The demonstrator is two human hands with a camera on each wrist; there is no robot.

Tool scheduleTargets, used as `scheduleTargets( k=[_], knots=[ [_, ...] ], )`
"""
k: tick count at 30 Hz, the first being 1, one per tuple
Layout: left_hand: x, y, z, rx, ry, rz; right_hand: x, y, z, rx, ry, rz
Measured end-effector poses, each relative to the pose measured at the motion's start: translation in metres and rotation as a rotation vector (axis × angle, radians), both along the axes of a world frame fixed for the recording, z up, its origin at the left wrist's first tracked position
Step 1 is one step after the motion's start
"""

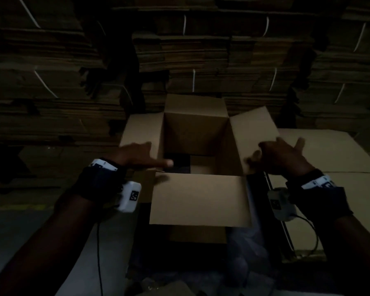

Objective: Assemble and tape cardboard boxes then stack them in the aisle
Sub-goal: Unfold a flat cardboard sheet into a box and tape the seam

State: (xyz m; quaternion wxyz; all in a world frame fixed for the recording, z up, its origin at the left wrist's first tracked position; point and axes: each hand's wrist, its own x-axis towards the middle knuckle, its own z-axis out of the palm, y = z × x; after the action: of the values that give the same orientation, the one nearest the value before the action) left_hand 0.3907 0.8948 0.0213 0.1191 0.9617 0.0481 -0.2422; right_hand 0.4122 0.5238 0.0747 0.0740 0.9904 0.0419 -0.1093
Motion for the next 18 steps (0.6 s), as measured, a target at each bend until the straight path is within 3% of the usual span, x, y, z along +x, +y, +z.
scheduleTargets(
  k=[2,4,10,14,18],
  knots=[
    [-0.007,-0.009,-0.02,-0.162,0.125,0.014,0.0,0.002,-0.012,0.156,0.266,-0.049],
    [-0.014,-0.012,-0.045,-0.317,0.072,0.03,-0.003,0.006,-0.035,0.376,0.426,-0.076],
    [-0.026,-0.019,-0.079,-0.568,-0.257,0.125,-0.009,0.003,-0.097,0.797,0.187,0.007],
    [-0.027,-0.029,-0.089,-0.553,-0.337,0.157,-0.003,-0.001,-0.099,0.796,0.135,0.026],
    [-0.032,-0.043,-0.098,-0.568,-0.385,0.174,0.011,-0.005,-0.083,0.681,0.249,-0.119]
  ],
)
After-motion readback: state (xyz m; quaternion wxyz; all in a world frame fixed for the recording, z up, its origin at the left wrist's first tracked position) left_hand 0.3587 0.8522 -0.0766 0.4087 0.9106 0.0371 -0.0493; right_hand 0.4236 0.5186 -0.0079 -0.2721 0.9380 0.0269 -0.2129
